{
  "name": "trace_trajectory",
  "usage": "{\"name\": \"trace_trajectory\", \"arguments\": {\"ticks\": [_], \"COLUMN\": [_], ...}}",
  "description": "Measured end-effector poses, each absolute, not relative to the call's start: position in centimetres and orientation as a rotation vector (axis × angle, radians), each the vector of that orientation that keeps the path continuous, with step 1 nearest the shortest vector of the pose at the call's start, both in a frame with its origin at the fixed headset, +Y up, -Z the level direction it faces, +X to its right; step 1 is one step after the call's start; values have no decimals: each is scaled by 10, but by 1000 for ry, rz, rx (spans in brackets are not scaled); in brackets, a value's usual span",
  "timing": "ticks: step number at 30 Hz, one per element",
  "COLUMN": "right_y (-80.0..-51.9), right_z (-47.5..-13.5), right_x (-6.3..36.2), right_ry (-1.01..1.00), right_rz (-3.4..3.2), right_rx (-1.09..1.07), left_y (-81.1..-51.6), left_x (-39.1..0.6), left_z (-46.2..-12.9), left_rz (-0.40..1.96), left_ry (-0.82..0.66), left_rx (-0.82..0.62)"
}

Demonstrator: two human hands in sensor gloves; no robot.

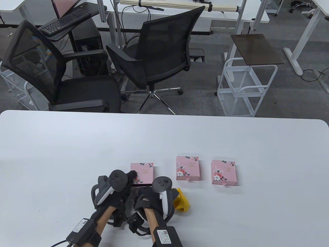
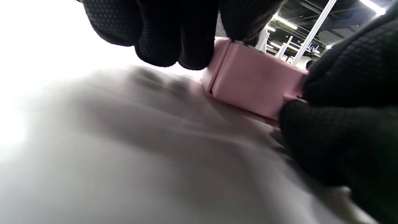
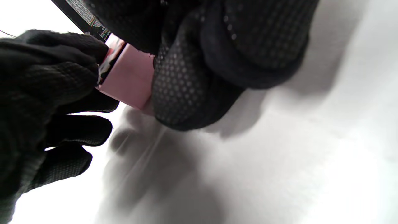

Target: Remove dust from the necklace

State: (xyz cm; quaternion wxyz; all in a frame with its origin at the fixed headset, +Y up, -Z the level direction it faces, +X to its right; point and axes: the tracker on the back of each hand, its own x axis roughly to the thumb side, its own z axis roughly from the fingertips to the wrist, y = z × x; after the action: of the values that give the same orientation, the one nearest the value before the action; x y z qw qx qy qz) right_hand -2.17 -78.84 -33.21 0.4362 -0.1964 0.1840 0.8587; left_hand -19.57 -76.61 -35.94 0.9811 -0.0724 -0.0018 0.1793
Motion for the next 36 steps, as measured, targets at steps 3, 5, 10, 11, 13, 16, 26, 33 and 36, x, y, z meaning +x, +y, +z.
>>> {"name": "trace_trajectory", "arguments": {"ticks": [3,5,10,11,13,16,26,33,36], "right_y": [-787,-786,-785,-785,-785,-786,-788,-789,-783], "right_z": [-324,-319,-306,-303,-296,-287,-271,-268,-267], "right_x": [-21,-20,-18,-17,-16,-15,-8,-5,-4], "right_ry": [471,486,521,527,540,565,636,676,702], "right_rz": [2149,2149,2151,2148,2142,2107,2072,2054,2091], "right_rx": [-478,-472,-457,-456,-455,-456,-412,-377,-331], "left_y": [-767,-767,-767,-767,-767,-767,-767,-768,-768], "left_x": [-196,-196,-197,-197,-199,-199,-199,-200,-200], "left_z": [-359,-359,-359,-359,-359,-359,-358,-357,-357], "left_rz": [370,372,365,364,374,366,350,358,362], "left_ry": [-4,-5,-9,-11,-12,-14,-28,-32,-35], "left_rx": [-147,-147,-148,-151,-164,-168,-194,-191,-187]}}
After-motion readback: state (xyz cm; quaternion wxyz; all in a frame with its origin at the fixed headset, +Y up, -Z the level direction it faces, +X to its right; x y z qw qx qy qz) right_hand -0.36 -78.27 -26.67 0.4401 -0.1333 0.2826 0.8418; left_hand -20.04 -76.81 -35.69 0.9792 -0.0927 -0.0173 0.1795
